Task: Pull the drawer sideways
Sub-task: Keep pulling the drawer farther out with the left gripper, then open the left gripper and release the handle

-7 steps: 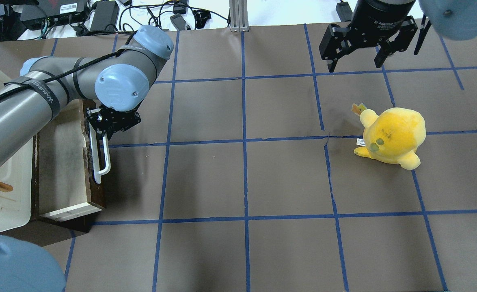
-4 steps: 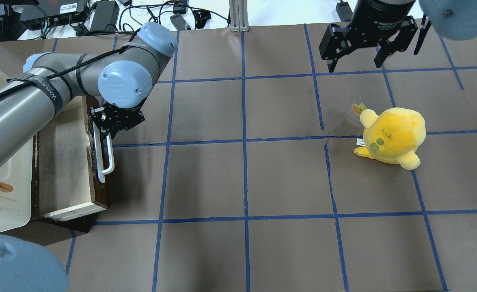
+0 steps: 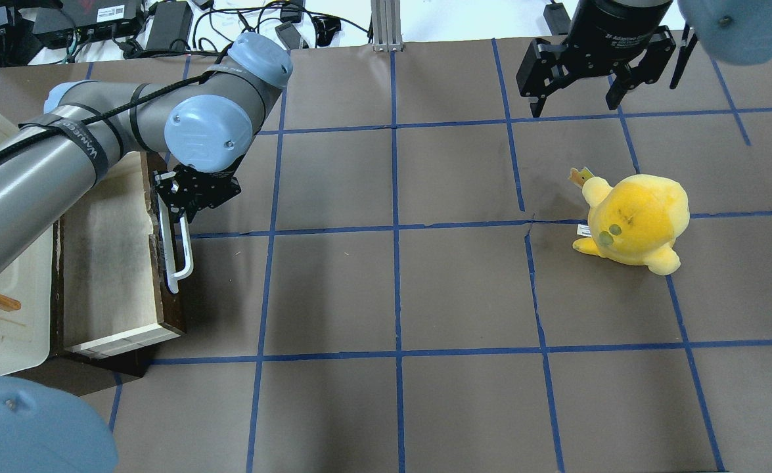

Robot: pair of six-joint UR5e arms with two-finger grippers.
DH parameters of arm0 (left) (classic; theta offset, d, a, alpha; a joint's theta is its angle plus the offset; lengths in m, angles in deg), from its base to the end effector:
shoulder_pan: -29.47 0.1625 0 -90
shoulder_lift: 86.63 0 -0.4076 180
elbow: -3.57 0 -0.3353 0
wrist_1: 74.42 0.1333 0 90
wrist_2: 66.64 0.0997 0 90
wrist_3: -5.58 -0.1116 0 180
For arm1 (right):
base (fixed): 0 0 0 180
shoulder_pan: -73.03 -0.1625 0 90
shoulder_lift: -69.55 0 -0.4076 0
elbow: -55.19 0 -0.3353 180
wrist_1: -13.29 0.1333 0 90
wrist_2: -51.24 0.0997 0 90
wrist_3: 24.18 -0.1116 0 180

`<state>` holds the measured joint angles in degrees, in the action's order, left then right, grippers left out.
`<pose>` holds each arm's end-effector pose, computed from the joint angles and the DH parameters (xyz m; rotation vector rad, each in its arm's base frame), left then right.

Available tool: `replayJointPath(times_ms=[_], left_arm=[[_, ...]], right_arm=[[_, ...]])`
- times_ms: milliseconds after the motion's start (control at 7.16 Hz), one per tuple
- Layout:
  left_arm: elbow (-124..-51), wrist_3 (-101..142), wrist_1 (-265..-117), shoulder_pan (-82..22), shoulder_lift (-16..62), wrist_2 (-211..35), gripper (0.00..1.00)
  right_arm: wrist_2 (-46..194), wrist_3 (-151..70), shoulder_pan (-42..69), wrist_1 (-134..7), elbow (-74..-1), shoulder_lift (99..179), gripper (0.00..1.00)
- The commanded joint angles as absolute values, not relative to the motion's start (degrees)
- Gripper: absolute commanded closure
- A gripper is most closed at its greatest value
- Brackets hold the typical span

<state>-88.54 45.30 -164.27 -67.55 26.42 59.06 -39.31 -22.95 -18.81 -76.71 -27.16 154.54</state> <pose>-0.1306 -0.5029 0.2707 -0.5111 2.3509 0.1820 0.1474 -0.4708 0.4771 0.0835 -3.1303 0.0722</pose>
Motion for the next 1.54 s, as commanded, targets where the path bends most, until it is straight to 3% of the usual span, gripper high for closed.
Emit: replayJointPath(times_ms=[0, 140, 279, 419, 1397], left_arm=[[-88.1, 46.1, -164.33, -68.17, 27.01, 59.05, 1.0], [-88.1, 46.01, -164.51, -68.17, 26.92, 58.96, 0.74], [-88.1, 45.84, -164.51, -68.17, 26.92, 58.87, 0.15], [-87.92, 45.32, -164.51, -68.26, 26.57, 58.18, 0.0], [-71.42, 21.18, -167.5, -68.26, 20.42, 32.38, 0.0]], right_arm=[[-39.37, -22.95, -18.82, -76.71, -27.16, 154.54, 0.0], [-39.29, -22.95, -18.82, -76.71, -27.16, 154.54, 0.0], [-39.29, -22.95, -18.82, -76.71, -27.16, 154.54, 0.0], [-39.37, -22.95, -18.82, -76.71, -27.16, 154.54, 0.0], [-39.29, -22.94, -18.82, -76.71, -27.16, 154.54, 0.0]])
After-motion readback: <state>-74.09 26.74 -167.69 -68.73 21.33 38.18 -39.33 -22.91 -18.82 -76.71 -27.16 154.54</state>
